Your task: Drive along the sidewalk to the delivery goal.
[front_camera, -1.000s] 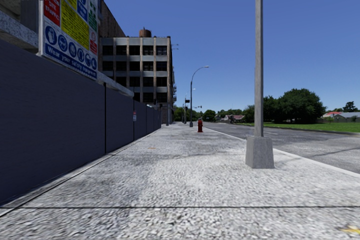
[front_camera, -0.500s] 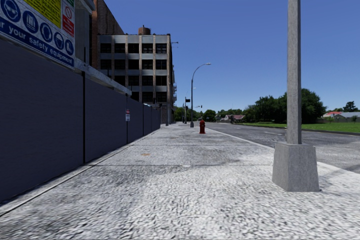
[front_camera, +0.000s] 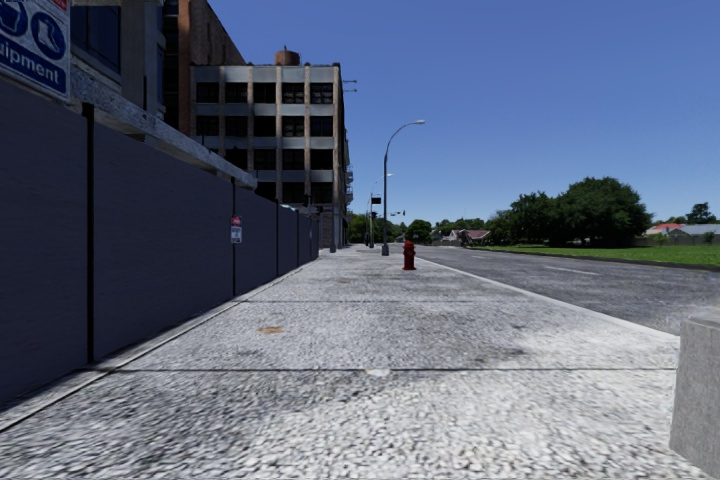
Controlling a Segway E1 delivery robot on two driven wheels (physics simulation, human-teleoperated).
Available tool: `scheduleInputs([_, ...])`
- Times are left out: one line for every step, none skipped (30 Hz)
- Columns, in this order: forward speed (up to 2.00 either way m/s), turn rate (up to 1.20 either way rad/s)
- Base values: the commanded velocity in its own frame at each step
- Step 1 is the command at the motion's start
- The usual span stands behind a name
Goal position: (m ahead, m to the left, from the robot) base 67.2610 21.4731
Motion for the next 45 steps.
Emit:
scheduleInputs([2.00, 0.00])
scheduleInputs([2.00, 0.00])
scheduleInputs([2.00, 0.00])
scheduleInputs([2.00, 0.00])
scheduleInputs([2.00, 0.00])
scheduleInputs([2.00, 0.00])
scheduleInputs([2.00, 0.00])
scheduleInputs([2.00, 0.00])
scheduleInputs([2.00, 0.00])
scheduleInputs([2.00, 0.00])
scheduleInputs([2.00, 0.00])
scheduleInputs([2.00, 0.00])
scheduleInputs([2.00, 0.00])
scheduleInputs([2.00, 0.00])
scheduleInputs([2.00, 0.00])
scheduleInputs([2.00, 0.00])
scheduleInputs([2.00, 0.00])
scheduleInputs([2.00, 0.00])
scheduleInputs([2.00, 0.00])
scheduleInputs([2.00, 0.00])
scheduleInputs([2.00, 0.00])
scheduleInputs([2.00, 0.00])
scheduleInputs([2.00, 0.00])
scheduleInputs([2.00, 0.00])
scheduleInputs([2.00, 0.00])
scheduleInputs([2.00, 0.00])
scheduleInputs([2.00, 0.00])
scheduleInputs([2.00, 0.00])
scheduleInputs([2.00, 0.00])
scheduleInputs([2.00, 0.00])
scheduleInputs([2.00, 0.00])
scheduleInputs([2.00, 0.00])
scheduleInputs([2.00, 0.00])
scheduleInputs([2.00, 0.00])
scheduleInputs([2.00, 0.00])
scheduleInputs([2.00, 0.00])
scheduleInputs([2.00, 0.00])
scheduleInputs([2.00, 0.00])
scheduleInputs([2.00, 0.00])
scheduleInputs([2.00, 0.00])
scheduleInputs([2.00, 0.00])
scheduleInputs([2.00, 0.00])
scheduleInputs([2.00, 0.00])
scheduleInputs([2.00, 0.00])
scheduleInputs([2.00, 0.00])
